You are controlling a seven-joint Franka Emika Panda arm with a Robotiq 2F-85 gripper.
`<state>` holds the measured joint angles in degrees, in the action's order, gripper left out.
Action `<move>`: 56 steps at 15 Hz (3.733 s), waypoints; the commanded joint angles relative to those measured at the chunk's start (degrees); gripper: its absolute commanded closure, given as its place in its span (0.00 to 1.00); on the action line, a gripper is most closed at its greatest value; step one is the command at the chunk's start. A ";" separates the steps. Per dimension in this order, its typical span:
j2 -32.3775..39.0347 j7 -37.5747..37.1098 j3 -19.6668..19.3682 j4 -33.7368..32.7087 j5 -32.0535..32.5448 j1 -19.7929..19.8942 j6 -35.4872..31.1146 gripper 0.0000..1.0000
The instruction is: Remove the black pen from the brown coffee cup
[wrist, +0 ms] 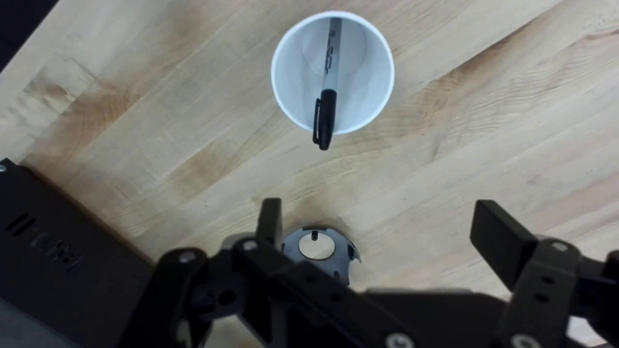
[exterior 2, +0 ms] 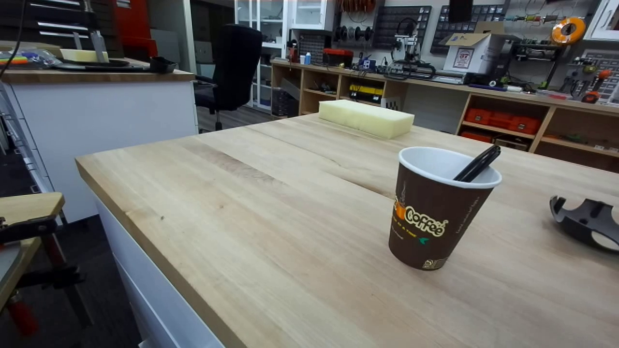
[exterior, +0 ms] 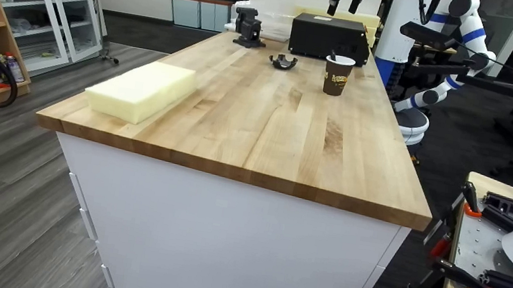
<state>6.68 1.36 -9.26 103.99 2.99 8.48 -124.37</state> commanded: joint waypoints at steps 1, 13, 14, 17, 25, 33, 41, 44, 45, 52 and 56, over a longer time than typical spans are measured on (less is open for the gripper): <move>6.50 1.78 0.19 -5.79 -3.77 1.23 -0.44 0.00; 17.51 0.64 0.79 -12.34 -8.44 3.55 7.31 0.25; 17.87 0.18 0.63 -13.00 -8.02 3.45 8.61 0.26; 18.23 -0.29 0.38 -14.21 -7.38 3.38 11.09 0.47; 19.05 -0.74 -0.20 -17.20 -6.07 3.54 16.37 0.98; 17.97 -0.94 -0.35 -18.22 -5.32 3.27 22.14 0.97; 13.87 -2.69 -0.21 -19.94 -2.11 1.74 27.89 0.97; 11.19 -4.02 0.21 -19.97 -0.43 0.40 29.23 0.97; 9.89 -5.07 0.46 -19.86 0.46 -0.43 29.45 0.97; 4.38 -9.77 4.50 -17.75 3.52 -6.41 23.82 0.97; 4.57 -12.34 7.58 -13.15 2.13 -9.41 15.48 0.97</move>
<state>12.75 -8.24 -3.11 85.47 5.13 0.68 -103.20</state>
